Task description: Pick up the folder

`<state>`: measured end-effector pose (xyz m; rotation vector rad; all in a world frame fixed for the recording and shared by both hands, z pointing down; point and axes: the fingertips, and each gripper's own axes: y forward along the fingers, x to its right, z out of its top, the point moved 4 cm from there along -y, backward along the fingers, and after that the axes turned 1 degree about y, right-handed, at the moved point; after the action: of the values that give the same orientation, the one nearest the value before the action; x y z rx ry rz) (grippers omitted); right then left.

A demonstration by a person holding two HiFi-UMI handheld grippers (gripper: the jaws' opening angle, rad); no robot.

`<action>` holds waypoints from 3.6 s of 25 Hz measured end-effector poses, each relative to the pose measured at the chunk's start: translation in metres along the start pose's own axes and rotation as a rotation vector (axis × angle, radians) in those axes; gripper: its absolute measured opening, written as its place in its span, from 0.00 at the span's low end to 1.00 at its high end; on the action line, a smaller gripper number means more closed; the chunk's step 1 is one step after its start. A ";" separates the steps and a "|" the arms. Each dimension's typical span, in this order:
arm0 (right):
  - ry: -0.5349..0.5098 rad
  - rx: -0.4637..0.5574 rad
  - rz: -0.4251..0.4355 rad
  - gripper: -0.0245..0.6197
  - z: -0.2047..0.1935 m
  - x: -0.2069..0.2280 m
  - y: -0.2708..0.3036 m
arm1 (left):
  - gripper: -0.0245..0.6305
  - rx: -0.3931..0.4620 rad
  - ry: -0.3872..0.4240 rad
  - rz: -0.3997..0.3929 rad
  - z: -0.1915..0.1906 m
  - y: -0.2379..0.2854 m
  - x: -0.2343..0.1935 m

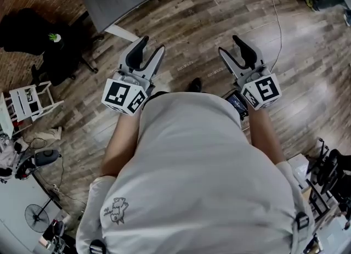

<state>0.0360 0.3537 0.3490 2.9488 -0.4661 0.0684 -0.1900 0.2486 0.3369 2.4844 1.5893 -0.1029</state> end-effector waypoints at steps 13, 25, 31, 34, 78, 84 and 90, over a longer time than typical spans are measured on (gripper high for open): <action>0.046 -0.044 -0.032 0.41 -0.018 0.030 -0.001 | 0.38 -0.036 -0.003 -0.060 -0.007 0.059 0.000; 0.043 -0.052 -0.088 0.40 -0.004 0.083 0.056 | 0.39 -0.046 -0.011 -0.147 -0.002 0.141 -0.054; 0.039 -0.043 -0.098 0.41 0.018 0.111 0.118 | 0.39 -0.042 0.000 -0.184 0.020 0.182 -0.102; 0.032 -0.042 -0.096 0.41 0.028 0.118 0.151 | 0.39 -0.046 0.000 -0.196 0.027 0.193 -0.128; -0.007 -0.120 0.425 0.44 0.073 0.269 0.454 | 0.41 -0.004 -0.091 0.230 0.068 0.307 -0.316; -0.026 -0.143 0.553 0.45 0.077 0.303 0.475 | 0.41 0.017 -0.117 0.352 0.072 0.335 -0.314; -0.044 -0.182 0.633 0.46 0.067 0.330 0.486 | 0.43 0.000 -0.150 0.431 0.061 0.350 -0.319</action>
<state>0.2003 -0.2136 0.3769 2.5173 -1.3118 0.0309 -0.0055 -0.1907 0.3712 2.6819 0.9717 -0.2195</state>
